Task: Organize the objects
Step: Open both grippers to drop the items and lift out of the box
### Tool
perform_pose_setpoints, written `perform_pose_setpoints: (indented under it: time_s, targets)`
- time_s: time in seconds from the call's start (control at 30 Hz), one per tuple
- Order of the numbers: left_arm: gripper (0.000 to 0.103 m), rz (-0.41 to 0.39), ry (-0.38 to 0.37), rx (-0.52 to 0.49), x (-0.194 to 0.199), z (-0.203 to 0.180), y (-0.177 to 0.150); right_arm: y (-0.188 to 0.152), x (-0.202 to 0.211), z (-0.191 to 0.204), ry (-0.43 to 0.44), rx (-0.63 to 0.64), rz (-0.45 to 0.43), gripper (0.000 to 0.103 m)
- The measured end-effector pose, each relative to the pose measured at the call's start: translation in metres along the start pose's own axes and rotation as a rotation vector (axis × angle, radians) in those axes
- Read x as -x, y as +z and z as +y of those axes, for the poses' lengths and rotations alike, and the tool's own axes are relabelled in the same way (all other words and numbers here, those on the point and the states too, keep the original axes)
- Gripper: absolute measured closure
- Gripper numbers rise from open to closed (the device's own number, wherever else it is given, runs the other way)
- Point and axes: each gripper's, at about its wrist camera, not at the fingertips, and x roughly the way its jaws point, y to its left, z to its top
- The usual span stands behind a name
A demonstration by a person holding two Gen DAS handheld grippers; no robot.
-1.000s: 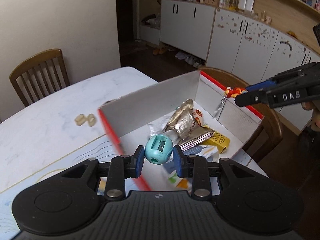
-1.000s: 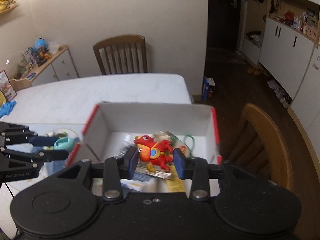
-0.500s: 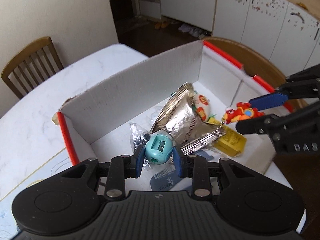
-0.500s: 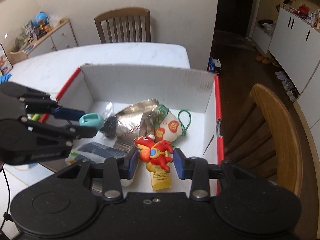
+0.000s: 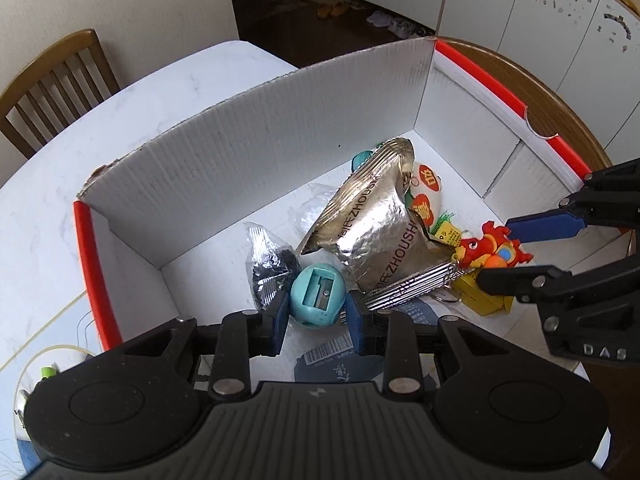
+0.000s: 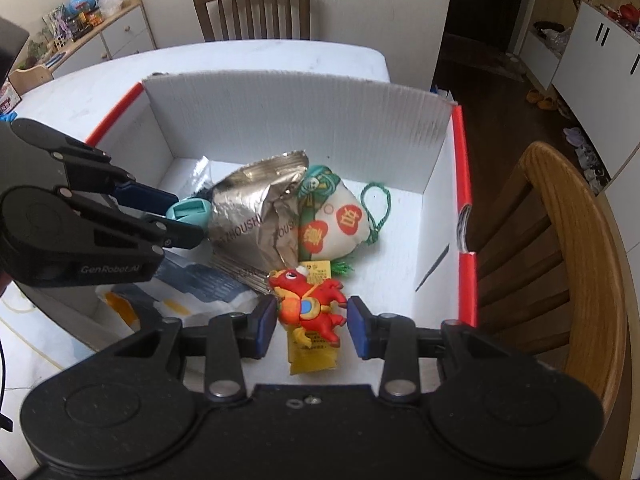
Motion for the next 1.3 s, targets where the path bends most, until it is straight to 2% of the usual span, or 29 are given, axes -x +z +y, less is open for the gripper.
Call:
perform_pose_setpoints:
  time_s: [0.43,0.6,0.77,0.9,1.3]
  targets:
    - [0.072,0.025,-0.012,0.027,-0.002,-0.001,0.000,-0.005,-0.002,-0.002,0.046,0.012,0.002,0.064]
    - [0.071,0.009,-0.005,0.037,0.006,0.000,-0.004,-0.007,0.005,-0.004,0.074,0.002,-0.019,0.059]
    - [0.071,-0.027,-0.020,0.063,0.021,0.003,-0.011,-0.012,0.017,-0.006,0.096,-0.008,-0.044,0.056]
    - [0.071,-0.064,-0.026,0.068,0.037,0.003,-0.018,-0.014,0.031,-0.009,0.103,-0.020,-0.083,0.044]
    - [0.071,-0.203,-0.074,0.091,0.096,0.010,-0.046,-0.014,0.074,-0.001,0.136,-0.056,-0.176,0.040]
